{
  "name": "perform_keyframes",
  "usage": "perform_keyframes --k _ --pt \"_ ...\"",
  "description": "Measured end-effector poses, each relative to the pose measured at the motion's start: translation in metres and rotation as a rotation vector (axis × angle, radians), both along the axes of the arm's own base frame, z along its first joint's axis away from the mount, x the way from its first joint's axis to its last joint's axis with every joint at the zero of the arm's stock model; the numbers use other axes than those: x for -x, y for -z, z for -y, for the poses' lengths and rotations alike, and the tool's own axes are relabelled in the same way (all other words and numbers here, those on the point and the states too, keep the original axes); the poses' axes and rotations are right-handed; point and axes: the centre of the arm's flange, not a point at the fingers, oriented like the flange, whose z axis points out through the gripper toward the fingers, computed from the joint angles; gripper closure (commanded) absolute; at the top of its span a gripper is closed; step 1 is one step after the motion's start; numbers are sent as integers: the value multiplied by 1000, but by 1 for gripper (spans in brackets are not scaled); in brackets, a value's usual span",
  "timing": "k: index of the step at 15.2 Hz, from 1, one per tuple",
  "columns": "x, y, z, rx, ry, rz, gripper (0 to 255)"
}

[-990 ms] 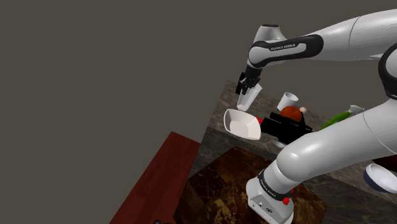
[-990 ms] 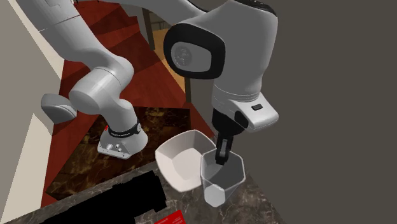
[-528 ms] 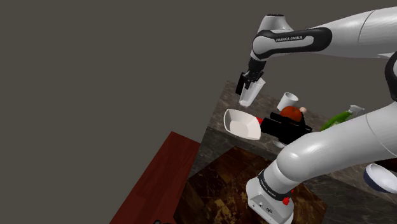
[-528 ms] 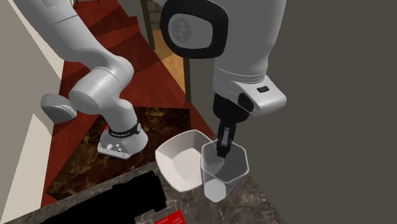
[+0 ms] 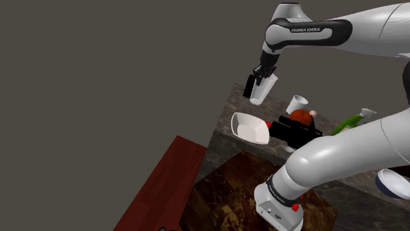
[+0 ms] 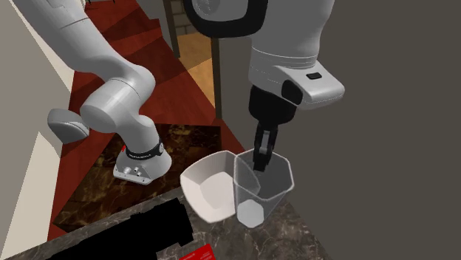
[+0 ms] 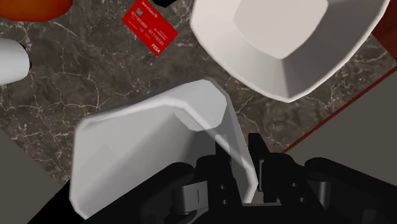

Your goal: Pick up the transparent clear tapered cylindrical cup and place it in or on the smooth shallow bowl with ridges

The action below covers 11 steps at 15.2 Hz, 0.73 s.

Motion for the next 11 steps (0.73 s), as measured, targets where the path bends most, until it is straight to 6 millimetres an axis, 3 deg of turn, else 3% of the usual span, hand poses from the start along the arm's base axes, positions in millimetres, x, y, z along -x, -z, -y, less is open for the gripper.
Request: perform_keyframes --k 5,11 --pt "29 -23 -36 -1 -1 1 255" --pt "78 -52 -96 -1 -1 1 255"
